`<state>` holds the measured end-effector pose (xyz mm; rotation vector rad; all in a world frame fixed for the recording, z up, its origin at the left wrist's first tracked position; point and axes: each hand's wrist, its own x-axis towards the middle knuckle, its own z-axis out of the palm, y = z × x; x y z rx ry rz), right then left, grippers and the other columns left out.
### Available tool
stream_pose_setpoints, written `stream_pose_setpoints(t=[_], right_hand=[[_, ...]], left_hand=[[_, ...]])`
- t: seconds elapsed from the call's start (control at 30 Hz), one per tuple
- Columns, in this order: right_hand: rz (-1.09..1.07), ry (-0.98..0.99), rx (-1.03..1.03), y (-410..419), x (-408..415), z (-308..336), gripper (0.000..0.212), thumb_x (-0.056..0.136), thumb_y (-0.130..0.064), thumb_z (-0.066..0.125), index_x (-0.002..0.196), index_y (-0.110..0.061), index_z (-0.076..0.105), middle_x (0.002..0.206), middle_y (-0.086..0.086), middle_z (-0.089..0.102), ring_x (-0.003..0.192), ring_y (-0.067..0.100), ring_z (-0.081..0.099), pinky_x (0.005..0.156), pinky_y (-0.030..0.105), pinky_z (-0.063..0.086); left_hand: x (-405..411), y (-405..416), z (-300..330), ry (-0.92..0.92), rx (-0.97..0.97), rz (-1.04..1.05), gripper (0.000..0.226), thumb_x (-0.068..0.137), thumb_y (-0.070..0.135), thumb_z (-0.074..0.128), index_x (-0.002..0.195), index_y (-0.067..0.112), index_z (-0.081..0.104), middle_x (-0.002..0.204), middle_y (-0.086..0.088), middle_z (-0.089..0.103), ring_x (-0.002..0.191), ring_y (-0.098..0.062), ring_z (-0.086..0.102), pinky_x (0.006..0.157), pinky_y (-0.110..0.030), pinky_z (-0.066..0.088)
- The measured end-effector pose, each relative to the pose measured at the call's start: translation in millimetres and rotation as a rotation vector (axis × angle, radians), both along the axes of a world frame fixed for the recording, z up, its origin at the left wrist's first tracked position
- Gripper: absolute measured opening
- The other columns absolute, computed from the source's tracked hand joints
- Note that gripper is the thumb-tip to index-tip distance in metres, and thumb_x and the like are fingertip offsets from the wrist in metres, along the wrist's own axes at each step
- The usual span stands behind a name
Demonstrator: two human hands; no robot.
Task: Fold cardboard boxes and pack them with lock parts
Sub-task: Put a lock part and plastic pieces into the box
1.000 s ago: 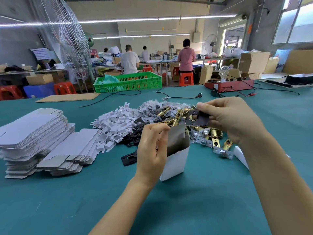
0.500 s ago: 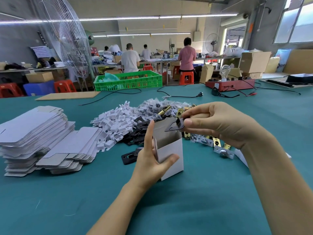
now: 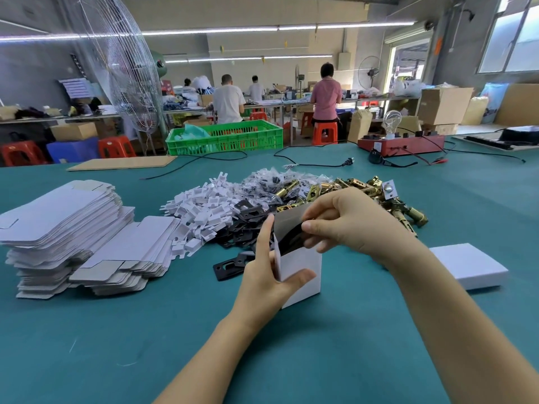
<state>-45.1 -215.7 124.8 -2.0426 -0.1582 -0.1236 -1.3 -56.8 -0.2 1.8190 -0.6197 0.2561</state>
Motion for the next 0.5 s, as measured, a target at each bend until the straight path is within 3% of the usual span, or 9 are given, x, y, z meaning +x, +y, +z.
stream_pose_setpoints(t=[0.07, 0.13, 0.2, 0.33, 0.4, 0.5], right_hand=[[-0.014, -0.04, -0.055, 3.9, 3.7, -6.0, 0.004, 0.09, -0.004, 0.063, 0.086, -0.004, 0.065, 0.072, 0.015, 0.072, 0.062, 0.023, 0.071, 0.044, 0.02, 0.047], [-0.052, -0.08, -0.043, 5.4, 7.2, -11.4, 0.007, 0.089, -0.007, 0.064, 0.082, -0.008, 0.066, 0.069, 0.01, 0.072, 0.052, 0.015, 0.065, 0.04, 0.016, 0.039], [-0.097, -0.137, -0.035, 6.4, 10.8, -16.4, 0.009, 0.087, -0.01, 0.067, 0.078, -0.012, 0.07, 0.062, 0.003, 0.069, 0.049, 0.008, 0.056, 0.044, 0.016, 0.039], [-0.11, -0.212, -0.205, 2.3, 18.6, -26.2, 0.01, 0.083, -0.022, 0.072, 0.074, -0.026, 0.074, 0.046, -0.012, 0.051, 0.046, 0.002, 0.041, 0.053, 0.024, 0.034], [-0.076, -0.204, -0.09, -0.8, 20.2, -29.5, 0.009, 0.083, -0.02, 0.073, 0.076, -0.024, 0.075, 0.048, -0.014, 0.053, 0.048, 0.001, 0.041, 0.054, 0.022, 0.034], [-0.017, -0.172, 0.121, -1.7, 19.8, -31.8, 0.01, 0.083, -0.01, 0.073, 0.077, -0.018, 0.075, 0.055, -0.017, 0.062, 0.054, -0.006, 0.052, 0.054, 0.007, 0.039]], left_hand=[[1.8, -0.1, -0.5, 0.027, -0.023, -0.02, 0.087, 0.069, 0.047, 0.078, 0.14, 0.052, 0.029, 0.099, 0.016, 0.07, 0.085, -0.01, 0.065, 0.075, -0.033, 0.054], [1.5, 0.2, 1.1, 0.051, -0.041, -0.026, 0.064, 0.07, 0.042, 0.08, 0.121, 0.055, 0.044, 0.103, 0.023, 0.068, 0.093, -0.005, 0.065, 0.076, -0.028, 0.053], [0.8, 0.8, 3.8, 0.081, -0.061, -0.026, 0.054, 0.072, 0.037, 0.083, 0.11, 0.055, 0.05, 0.104, 0.023, 0.068, 0.095, -0.002, 0.065, 0.077, -0.022, 0.053], [0.6, 1.7, 4.8, 0.128, -0.104, -0.029, 0.051, 0.075, 0.023, 0.085, 0.111, 0.043, 0.054, 0.101, 0.021, 0.07, 0.093, 0.0, 0.066, 0.074, -0.014, 0.051], [0.8, 1.7, 4.5, 0.147, -0.122, -0.039, 0.053, 0.075, 0.019, 0.085, 0.113, 0.039, 0.055, 0.102, 0.016, 0.071, 0.093, -0.003, 0.067, 0.075, -0.018, 0.053], [1.5, 1.8, 3.5, 0.155, -0.119, -0.041, 0.055, 0.074, 0.017, 0.086, 0.116, 0.038, 0.057, 0.106, 0.01, 0.071, 0.098, -0.008, 0.067, 0.082, -0.027, 0.056]])
